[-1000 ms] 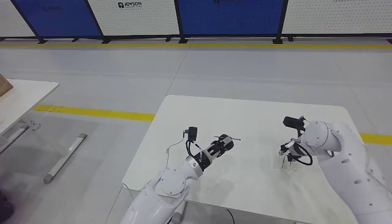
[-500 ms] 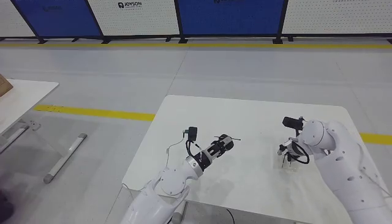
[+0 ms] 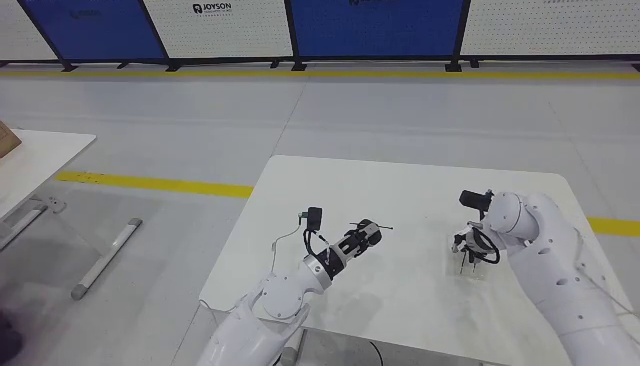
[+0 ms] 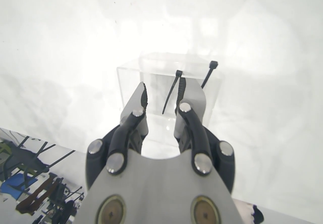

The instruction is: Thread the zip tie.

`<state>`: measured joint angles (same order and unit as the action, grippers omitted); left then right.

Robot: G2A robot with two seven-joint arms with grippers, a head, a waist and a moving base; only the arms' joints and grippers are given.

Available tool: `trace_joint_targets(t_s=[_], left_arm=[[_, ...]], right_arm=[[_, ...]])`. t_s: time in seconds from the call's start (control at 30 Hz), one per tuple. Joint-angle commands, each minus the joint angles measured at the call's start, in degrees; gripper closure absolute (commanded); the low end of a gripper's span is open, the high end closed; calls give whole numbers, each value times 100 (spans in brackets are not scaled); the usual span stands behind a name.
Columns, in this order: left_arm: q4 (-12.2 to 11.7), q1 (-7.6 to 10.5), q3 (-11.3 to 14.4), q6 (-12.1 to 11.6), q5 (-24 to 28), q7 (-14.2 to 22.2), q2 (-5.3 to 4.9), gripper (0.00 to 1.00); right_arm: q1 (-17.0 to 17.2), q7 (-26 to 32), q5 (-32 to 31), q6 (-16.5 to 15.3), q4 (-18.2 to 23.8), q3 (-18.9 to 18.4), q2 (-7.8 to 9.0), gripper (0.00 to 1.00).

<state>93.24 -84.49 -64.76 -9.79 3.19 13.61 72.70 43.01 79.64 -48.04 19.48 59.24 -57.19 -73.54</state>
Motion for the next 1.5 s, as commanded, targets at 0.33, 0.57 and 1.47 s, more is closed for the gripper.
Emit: trace_joint_targets(t_s=[0.33,0.57,1.47], left_arm=[[0,0,0,0,0,0,0,100],[0,0,0,0,0,0,0,100],[0,0,0,0,0,0,0,100]], right_arm=[[-66,0,-199,0,-205,-87,-120,100],[192,0,-208,0,178,-308,-81,100],[2193,-497,1530,-528,3372,-2617,522,100]])
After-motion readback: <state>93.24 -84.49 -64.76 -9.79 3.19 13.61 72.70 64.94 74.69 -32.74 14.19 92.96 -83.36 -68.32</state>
